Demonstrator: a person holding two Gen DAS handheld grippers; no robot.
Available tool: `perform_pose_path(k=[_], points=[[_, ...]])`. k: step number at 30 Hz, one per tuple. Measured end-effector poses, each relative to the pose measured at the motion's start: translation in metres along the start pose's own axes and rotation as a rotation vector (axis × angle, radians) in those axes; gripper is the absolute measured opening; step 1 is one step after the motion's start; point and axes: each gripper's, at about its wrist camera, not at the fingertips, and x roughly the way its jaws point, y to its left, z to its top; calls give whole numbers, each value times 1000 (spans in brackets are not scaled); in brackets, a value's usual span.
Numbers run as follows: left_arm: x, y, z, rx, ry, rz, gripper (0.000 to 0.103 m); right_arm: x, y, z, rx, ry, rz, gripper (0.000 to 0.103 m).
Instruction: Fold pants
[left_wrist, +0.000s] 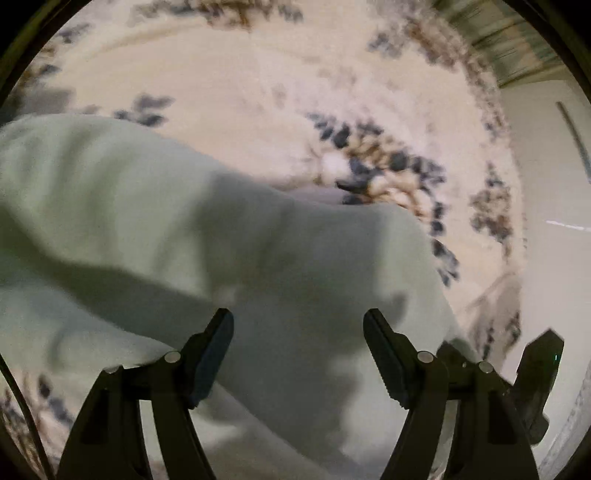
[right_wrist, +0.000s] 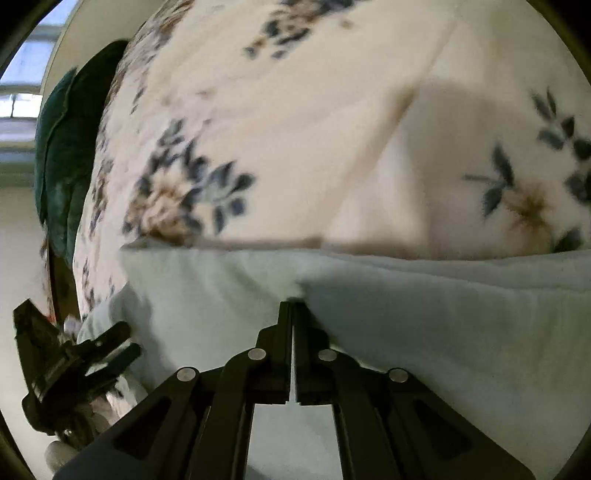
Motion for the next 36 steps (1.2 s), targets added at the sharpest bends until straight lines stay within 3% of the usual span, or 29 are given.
perform_pose_path(k=[1, 4, 5, 6, 8, 11, 12, 14, 15, 17, 19, 22, 25, 29, 31, 32, 33, 34, 35, 36], points=[[-15, 7, -14, 6, -17, 25, 71, -13, 2, -8, -31, 1, 5, 15], [-41, 41, -57, -33, -13, 102, 71, -56, 8, -44, -93, -49, 39, 43], [-44, 50, -65, -48, -6, 120, 71, -65, 4, -56, -86, -60, 52, 60], [-48, 62, -79, -80, 4, 126, 71, -74, -4, -68, -66, -67, 68, 69], [-46, 70, -90, -108, -11, 141, 71, -91, -28, -94, 11, -89, 96, 69], [-28, 84, -90, -128, -55, 235, 71, -109, -81, -134, 193, -122, 57, 69], [-14, 86, -88, -132, -26, 274, 71, -117, -99, -145, 252, -145, 42, 69], [21, 99, -87, -171, 97, 266, 71, -137, -136, -170, 370, -217, -25, 69], [27, 101, -89, -191, 115, 267, 71, -149, -158, -181, 438, -271, -68, 69], [18, 82, -91, -153, 75, 283, 71, -171, -201, -199, 576, -367, -100, 70], [5, 46, -98, -70, 42, 298, 71, -182, -239, -207, 677, -434, -72, 71], [-7, -15, -119, 32, -1, 234, 71, -191, -302, -210, 804, -502, -54, 71], [10, -78, -142, 149, 13, 176, 71, -184, -343, -203, 859, -533, 26, 71], [50, -134, -159, 244, 50, 124, 71, -168, -387, -184, 859, -612, 241, 68], [70, -152, -164, 294, 64, 108, 71, -170, -390, -175, 830, -653, 264, 46], [81, -159, -165, 321, 69, 115, 74, -174, -389, -170, 795, -680, 286, 40], [93, -166, -163, 344, 81, 128, 85, -177, -385, -162, 742, -692, 284, 40], [103, -172, -163, 360, 85, 142, 90, -176, -382, -154, 713, -679, 258, 40], [110, -174, -163, 371, 86, 151, 98, -172, -384, -148, 705, -659, 248, 40], [117, -176, -160, 378, 90, 158, 102, -165, -389, -144, 714, -643, 254, 48]])
